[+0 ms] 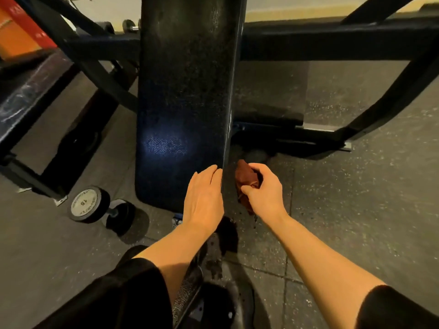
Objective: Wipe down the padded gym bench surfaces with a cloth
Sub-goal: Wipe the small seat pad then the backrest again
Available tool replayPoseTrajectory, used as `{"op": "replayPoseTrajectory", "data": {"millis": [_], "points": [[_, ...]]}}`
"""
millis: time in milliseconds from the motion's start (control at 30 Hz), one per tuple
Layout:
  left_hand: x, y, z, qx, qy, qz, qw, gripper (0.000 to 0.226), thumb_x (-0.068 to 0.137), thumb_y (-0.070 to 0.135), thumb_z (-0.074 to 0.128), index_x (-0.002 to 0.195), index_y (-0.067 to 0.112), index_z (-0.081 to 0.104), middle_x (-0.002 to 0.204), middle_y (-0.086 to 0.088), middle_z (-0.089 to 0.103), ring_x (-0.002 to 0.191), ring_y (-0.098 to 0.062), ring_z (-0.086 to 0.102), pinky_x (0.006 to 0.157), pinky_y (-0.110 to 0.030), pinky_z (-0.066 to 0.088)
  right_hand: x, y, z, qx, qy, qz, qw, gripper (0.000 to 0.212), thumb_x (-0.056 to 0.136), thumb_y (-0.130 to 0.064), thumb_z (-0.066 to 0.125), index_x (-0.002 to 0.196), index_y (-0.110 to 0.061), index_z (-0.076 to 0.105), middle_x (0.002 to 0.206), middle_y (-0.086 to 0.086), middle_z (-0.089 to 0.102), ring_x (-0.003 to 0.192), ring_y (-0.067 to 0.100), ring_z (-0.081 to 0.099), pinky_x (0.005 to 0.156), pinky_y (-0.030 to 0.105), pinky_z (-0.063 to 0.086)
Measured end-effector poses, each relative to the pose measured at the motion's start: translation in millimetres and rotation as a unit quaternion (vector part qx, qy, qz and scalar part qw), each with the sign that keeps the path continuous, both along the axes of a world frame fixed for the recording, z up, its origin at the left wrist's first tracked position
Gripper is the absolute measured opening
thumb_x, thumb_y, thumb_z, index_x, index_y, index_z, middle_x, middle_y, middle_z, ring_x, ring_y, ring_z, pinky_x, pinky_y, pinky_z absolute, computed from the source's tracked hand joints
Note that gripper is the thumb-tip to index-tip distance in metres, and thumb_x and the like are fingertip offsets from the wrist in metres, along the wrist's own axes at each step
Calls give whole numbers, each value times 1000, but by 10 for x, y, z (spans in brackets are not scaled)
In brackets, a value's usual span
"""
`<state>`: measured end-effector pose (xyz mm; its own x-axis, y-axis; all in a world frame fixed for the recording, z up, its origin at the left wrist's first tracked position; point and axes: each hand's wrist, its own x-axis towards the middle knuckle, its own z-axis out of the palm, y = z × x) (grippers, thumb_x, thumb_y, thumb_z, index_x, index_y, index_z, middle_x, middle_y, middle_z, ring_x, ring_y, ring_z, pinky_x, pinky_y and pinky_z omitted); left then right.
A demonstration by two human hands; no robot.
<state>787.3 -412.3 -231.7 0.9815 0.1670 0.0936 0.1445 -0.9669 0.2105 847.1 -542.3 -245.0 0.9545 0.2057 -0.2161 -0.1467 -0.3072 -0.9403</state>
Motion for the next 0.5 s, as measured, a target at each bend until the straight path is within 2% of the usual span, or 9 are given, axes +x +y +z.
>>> {"op": "replayPoseTrajectory", "data": {"millis": [100, 133, 200, 267, 333, 400, 433, 467, 500], "points": [[-89, 235, -192, 33, 49, -28, 998, 63, 83, 4, 63, 142, 5, 41, 149, -13, 36, 137, -26, 34, 117, -36, 12, -11, 259, -243, -5, 28, -23, 999, 52, 78, 3, 67, 127, -15, 55, 121, 2, 58, 108, 11, 54, 84, 7, 36], [-111, 314, -258, 39, 52, -36, 997, 65, 81, 2, 64, 142, 4, 41, 149, -14, 36, 137, -27, 35, 116, -36, 13, -3, 359, -277, 6, 28, -36, 999, 53, 79, 3, 66, 128, -14, 54, 123, 1, 57, 108, 9, 54, 82, 3, 36], [-152, 444, -384, 40, 76, -42, 995, 68, 80, 0, 65, 143, 5, 39, 151, -13, 34, 137, -26, 34, 116, -35, 12, -31, 528, -319, 21, 33, -55, 998, 53, 81, 5, 63, 130, -12, 52, 122, 0, 55, 94, 0, 54, 72, -4, 37], [-178, 532, -469, 29, 91, -51, 994, 68, 82, 0, 63, 145, 6, 36, 152, -13, 31, 138, -25, 32, 116, -34, 9, -130, 586, -358, 22, 74, -62, 995, 52, 82, 9, 59, 129, -11, 51, 113, 1, 55, 71, -6, 53, 55, -1, 40], [-180, 576, -507, 26, 92, -69, 993, 68, 78, -4, 64, 141, 2, 40, 148, -17, 37, 134, -29, 38, 115, -38, 12, -204, 561, -410, 8, 138, -49, 989, 52, 80, 12, 57, 125, -13, 53, 105, 2, 57, 59, -2, 52, 46, 3, 41], [-152, 593, -540, 40, 75, -78, 993, 71, 71, -7, 66, 138, 0, 43, 144, -18, 41, 131, -30, 41, 116, -42, 14, -113, 547, -439, -9, 144, -58, 988, 50, 77, 12, 58, 118, -15, 56, 99, -2, 59, 73, 8, 59, 55, 10, 49], [-125, 589, -543, 44, 69, -81, 993, 73, 71, -7, 64, 139, 2, 42, 144, -16, 41, 132, -28, 39, 117, -42, 14, -3, 564, -433, -2, 125, -81, 989, 48, 77, 11, 57, 116, -16, 58, 96, -6, 59, 82, 13, 61, 66, 20, 55], [-82, 574, -531, 47, 63, -83, 993, 74, 71, -6, 63, 141, 4, 40, 145, -14, 40, 133, -26, 37, 118, -43, 13, 136, 598, -413, 18, 105, -102, 989, 46, 78, 10, 56, 116, -17, 58, 96, -6, 60, 86, 15, 61, 74, 27, 56], [-36, 556, -525, 48, 56, -85, 994, 74, 72, -5, 62, 142, 5, 38, 145, -13, 40, 134, -25, 36, 118, -43, 12, 262, 636, -397, 34, 84, -111, 990, 47, 80, 9, 56, 119, -17, 57, 102, -4, 61, 89, 13, 61, 80, 28, 55]]}}
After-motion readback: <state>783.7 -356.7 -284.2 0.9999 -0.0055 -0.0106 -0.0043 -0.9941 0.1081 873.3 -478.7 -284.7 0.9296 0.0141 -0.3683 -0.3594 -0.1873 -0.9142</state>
